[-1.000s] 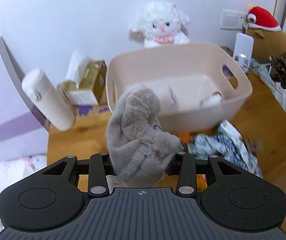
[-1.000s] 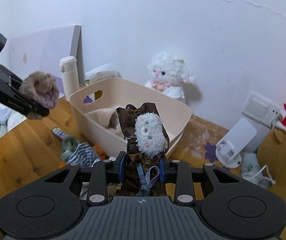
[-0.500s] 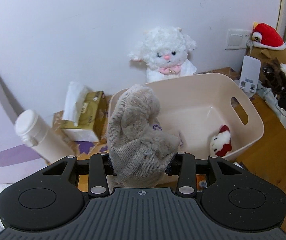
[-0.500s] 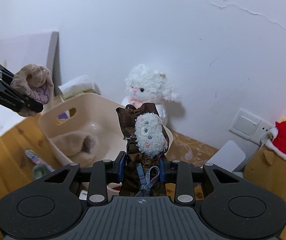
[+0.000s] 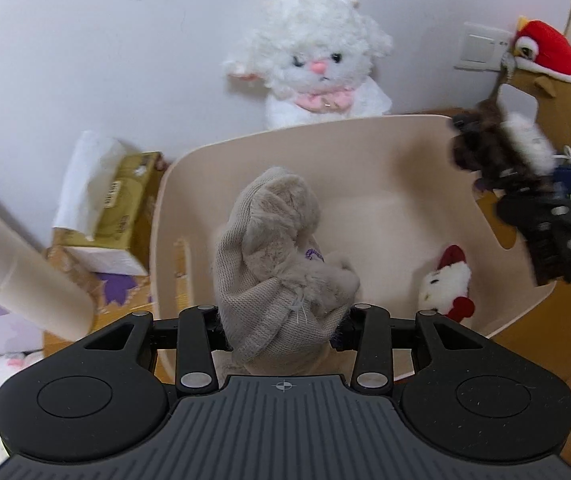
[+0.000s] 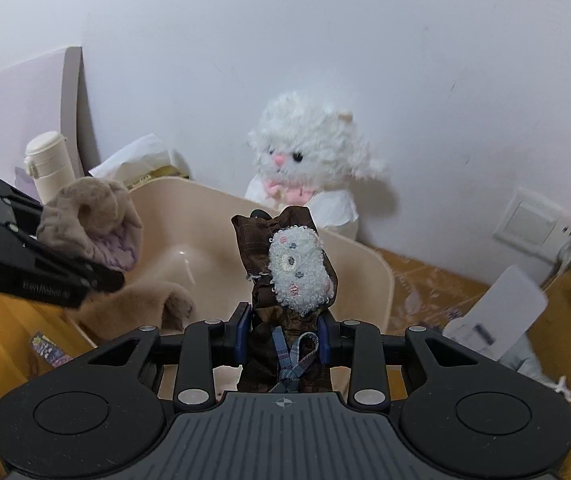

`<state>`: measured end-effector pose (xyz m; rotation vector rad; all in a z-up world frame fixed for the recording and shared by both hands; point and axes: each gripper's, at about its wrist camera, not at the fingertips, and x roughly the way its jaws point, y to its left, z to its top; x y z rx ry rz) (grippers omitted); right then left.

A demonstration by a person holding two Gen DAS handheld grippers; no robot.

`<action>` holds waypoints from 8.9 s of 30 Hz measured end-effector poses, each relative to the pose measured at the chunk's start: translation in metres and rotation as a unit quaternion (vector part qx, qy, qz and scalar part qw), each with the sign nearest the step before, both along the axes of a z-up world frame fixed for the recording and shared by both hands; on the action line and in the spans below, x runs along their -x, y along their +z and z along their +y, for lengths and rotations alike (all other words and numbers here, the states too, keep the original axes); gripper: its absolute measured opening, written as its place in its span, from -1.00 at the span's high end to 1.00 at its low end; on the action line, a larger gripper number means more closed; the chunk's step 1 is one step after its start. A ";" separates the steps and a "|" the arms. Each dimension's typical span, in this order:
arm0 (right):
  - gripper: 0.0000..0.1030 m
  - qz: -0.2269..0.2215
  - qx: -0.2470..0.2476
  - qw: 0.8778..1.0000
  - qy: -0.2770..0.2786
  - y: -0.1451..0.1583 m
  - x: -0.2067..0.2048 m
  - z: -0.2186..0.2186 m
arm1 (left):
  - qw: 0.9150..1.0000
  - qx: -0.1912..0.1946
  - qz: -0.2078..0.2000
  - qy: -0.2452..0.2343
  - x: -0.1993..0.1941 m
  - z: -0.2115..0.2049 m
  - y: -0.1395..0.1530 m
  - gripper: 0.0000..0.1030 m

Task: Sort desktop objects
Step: 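Carry the keychain and sock into the basket and open both grippers, then move both grippers back toward the remaining items on the table, then grasp the Hello Kitty blind-box stick with the left gripper while the right grasps the hair clip, then carry the stick and hair clip into the basket and open both grippers, then move both grippers back toward the checked cloth and white plush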

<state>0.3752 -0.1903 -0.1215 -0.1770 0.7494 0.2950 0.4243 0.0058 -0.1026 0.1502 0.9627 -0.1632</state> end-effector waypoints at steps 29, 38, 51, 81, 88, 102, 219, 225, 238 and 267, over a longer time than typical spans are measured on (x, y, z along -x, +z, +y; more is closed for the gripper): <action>-1.00 0.019 -0.045 0.998 -0.037 -0.005 0.024 -0.002 | 0.999 -0.015 -0.019 0.037 0.015 0.003 0.004 -0.54; -1.00 0.020 -0.027 0.999 -0.042 -0.004 0.066 -0.019 | 0.999 -0.015 -0.033 0.038 0.056 0.020 0.017 -0.54; -1.00 0.059 -0.009 0.997 -0.043 -0.029 0.120 -0.033 | 0.998 -0.045 0.003 0.052 0.098 0.053 -0.010 -0.54; -0.97 0.104 -0.054 0.977 -0.178 -0.093 0.115 -0.022 | 0.995 -0.097 -0.009 -0.036 0.082 0.059 -0.085 -0.54; -0.77 0.124 -0.083 0.963 -0.225 -0.100 0.111 -0.030 | 0.997 -0.052 0.008 -0.051 0.071 0.057 -0.087 -0.54; -0.64 0.145 -0.062 0.962 -0.223 -0.097 0.109 -0.024 | 0.993 -0.037 0.068 -0.093 0.066 0.049 -0.102 -0.54; 0.05 0.070 -0.120 0.981 -0.135 -0.023 -0.040 -0.008 | 1.000 -0.012 0.004 -0.026 -0.020 -0.017 -0.009 0.56; 0.02 0.095 -0.127 0.977 -0.142 -0.036 -0.042 -0.007 | 0.998 0.047 0.036 -0.031 -0.026 -0.015 -0.013 0.43; -1.00 0.066 -0.138 0.978 -0.139 -0.016 -0.025 -0.016 | 0.998 0.054 0.019 0.000 -0.013 -0.019 0.002 -0.48; -1.00 0.108 -0.047 0.991 -0.067 -0.014 0.116 -0.040 | 0.996 0.036 0.069 0.031 0.159 -0.030 0.001 -0.55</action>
